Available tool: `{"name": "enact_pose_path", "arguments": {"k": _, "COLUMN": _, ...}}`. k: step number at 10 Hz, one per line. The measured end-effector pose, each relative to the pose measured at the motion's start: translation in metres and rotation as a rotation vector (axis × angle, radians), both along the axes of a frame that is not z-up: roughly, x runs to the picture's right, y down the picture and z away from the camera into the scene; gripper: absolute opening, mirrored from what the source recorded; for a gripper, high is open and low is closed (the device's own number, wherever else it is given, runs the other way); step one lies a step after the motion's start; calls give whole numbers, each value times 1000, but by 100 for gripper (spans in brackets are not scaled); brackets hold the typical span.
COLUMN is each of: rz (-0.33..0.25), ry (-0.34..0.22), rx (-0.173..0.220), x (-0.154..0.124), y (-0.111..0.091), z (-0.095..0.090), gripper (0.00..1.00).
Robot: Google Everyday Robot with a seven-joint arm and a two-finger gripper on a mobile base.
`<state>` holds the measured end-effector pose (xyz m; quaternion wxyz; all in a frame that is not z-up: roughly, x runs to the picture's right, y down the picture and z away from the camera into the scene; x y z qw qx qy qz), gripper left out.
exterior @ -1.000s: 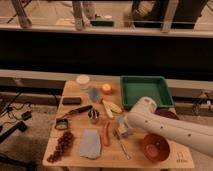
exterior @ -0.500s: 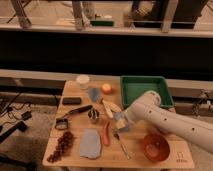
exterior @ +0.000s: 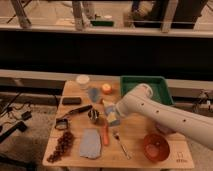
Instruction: Place sponge in paper cup
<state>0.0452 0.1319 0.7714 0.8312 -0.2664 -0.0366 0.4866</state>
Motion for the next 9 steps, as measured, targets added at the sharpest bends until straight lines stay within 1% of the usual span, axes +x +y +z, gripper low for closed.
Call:
{"name": "enact_pose_path", "arguments": {"k": 1, "rz": -7, "ry": -12, "rx": 9, "x": -8, "y": -5, "z": 0, "gripper": 13}}
{"name": "enact_pose_path", "arguments": {"k": 2, "rz": -18, "ry": -28, "rx": 26, "x": -18, "y": -15, "z": -2, "gripper": 13}}
{"name": "enact_pose_path", "arguments": {"k": 4, "rz": -32, "ry": -36, "rx": 51, "x": -25, "y": -33, "z": -3, "gripper": 13}}
{"name": "enact_pose_path", "arguments": {"k": 5, "rz": -37, "ry": -41, "rx": 50, "x": -29, "y": -34, "z": -3, "gripper": 13}}
{"name": "enact_pose_path", "arguments": {"k": 6, "rz": -37, "ry": -34, "rx": 53, "x": -25, "y": -35, "z": -3, "gripper": 13}}
{"name": "enact_pose_path", "arguments": {"k": 9, "rz": -37, "ry": -36, "rx": 51, "x": -27, "y": -34, "z": -3, "gripper": 13}}
